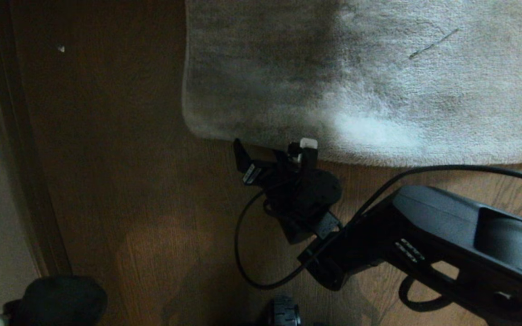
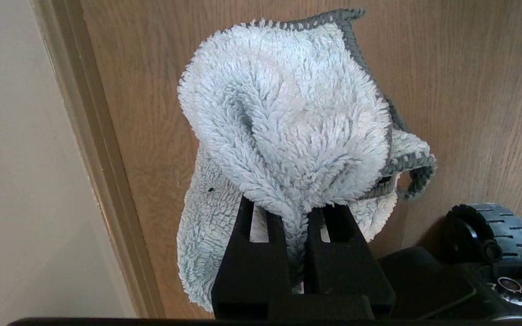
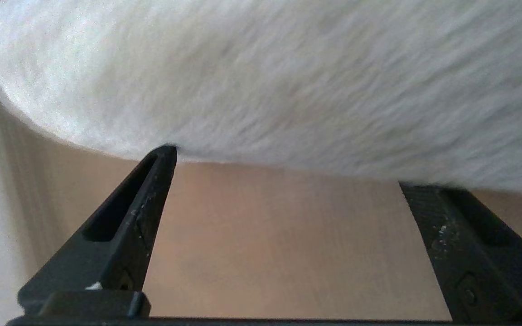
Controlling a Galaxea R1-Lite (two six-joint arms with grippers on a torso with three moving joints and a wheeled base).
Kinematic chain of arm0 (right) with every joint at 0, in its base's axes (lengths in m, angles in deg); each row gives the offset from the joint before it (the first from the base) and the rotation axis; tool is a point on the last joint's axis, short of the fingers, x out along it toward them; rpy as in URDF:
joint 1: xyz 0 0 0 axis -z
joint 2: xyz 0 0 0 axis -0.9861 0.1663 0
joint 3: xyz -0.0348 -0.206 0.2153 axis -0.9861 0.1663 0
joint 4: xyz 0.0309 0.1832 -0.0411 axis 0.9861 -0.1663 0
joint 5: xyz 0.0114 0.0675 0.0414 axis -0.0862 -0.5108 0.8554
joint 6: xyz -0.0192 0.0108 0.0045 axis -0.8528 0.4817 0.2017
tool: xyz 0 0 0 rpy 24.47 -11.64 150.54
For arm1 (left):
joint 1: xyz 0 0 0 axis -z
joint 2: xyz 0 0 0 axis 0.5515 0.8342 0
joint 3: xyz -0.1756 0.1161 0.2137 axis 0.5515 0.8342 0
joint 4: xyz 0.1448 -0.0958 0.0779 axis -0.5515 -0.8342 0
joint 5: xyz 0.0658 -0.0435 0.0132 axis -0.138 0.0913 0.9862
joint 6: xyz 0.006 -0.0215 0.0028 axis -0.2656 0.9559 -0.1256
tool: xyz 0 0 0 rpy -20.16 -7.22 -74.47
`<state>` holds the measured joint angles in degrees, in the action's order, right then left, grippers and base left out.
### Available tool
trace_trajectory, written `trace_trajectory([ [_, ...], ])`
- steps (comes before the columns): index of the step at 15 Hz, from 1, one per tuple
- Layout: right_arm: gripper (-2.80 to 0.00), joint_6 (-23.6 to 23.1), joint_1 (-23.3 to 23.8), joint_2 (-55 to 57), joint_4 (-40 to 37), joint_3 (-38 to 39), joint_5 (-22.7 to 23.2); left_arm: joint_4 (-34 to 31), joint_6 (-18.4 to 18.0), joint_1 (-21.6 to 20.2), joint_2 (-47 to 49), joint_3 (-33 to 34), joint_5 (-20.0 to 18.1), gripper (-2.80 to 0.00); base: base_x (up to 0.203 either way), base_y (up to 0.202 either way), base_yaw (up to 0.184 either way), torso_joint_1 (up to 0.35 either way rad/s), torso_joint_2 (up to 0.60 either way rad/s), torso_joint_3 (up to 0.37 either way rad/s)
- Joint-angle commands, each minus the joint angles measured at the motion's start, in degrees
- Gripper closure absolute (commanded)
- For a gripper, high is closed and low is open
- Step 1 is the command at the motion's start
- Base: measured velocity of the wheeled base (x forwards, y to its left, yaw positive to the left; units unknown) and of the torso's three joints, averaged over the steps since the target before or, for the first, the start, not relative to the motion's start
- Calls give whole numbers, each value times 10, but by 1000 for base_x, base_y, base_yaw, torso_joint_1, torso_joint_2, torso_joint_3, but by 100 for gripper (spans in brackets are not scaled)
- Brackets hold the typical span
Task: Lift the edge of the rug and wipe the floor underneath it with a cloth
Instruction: Lift up the carpet
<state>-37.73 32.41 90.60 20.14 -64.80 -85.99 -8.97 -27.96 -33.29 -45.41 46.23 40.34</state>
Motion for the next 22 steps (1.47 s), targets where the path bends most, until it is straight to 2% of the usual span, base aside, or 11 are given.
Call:
trace_trajectory([
  [1,-280,0,-16,-17,28,12,-1,0,0,0,0,0,0,0,0,0,0,0,0,0],
  [5,-280,-1,-33,-34,28,39,-2,0,0,0,0,0,0,0,0,0,0,0,0,0],
  [12,-280,0,-28,-57,28,37,-2,0,0,1,0,0,0,0,0,0,0,0,0,0],
  [22,-280,-29,-32,-109,28,76,-2,0,0,0,0,0,0,0,0,0,0,0,0,0],
])
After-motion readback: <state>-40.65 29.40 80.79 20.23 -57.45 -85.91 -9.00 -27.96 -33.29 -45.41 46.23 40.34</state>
